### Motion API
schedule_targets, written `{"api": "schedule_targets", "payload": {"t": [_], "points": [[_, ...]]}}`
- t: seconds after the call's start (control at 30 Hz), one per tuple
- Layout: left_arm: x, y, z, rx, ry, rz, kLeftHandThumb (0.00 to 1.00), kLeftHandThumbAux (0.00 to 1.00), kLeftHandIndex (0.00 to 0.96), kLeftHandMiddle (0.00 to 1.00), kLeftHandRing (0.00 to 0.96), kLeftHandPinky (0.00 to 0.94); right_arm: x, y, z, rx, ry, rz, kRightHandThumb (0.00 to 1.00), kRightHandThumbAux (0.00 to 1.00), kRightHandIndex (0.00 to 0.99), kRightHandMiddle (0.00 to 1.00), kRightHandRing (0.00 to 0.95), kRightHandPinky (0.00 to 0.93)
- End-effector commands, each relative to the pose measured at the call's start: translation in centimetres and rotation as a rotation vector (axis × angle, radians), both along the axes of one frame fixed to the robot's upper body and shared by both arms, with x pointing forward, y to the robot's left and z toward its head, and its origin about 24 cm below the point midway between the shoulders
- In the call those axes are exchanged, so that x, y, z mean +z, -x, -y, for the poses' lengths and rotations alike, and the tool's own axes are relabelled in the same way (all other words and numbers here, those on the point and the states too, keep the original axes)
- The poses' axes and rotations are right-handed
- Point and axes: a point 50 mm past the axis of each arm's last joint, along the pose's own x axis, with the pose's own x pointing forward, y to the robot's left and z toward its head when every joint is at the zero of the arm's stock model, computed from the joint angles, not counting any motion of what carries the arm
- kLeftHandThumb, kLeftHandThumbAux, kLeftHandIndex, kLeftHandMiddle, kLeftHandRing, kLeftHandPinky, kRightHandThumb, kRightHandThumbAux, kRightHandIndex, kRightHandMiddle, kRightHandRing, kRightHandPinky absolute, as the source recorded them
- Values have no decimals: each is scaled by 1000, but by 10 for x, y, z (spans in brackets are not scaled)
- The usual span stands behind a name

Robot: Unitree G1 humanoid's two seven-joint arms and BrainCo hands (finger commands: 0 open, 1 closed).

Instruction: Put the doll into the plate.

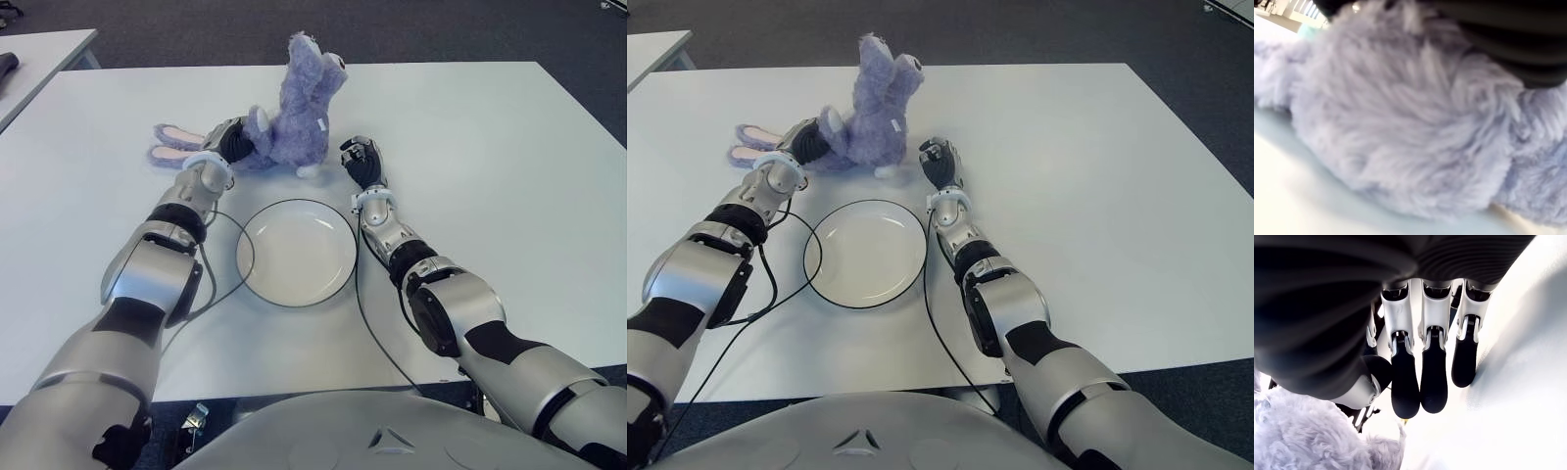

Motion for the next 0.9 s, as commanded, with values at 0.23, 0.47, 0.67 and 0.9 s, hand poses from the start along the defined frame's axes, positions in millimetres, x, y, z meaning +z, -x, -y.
{"api": "schedule_targets", "payload": {"t": [0.23, 0.47, 0.67, 0.9], "points": [[-35, 22, -32, 119, -113, -163, 959, 652, 769, 832, 838, 836, -85, 66, -26, 25, 11, -409, 695, 736, 409, 806, 846, 861], [-10, 9, -36, 119, -124, -78, 944, 660, 768, 833, 836, 827, -84, 64, -27, 31, 16, -407, 695, 737, 409, 756, 779, 724], [1, 5, -38, 116, -143, -32, 949, 658, 773, 837, 839, 838, -83, 64, -28, 32, 13, -409, 694, 737, 409, 737, 770, 792], [13, 2, -41, 108, -166, 5, 957, 653, 774, 839, 841, 822, -84, 65, -28, 33, 9, -412, 695, 736, 409, 750, 780, 791]]}}
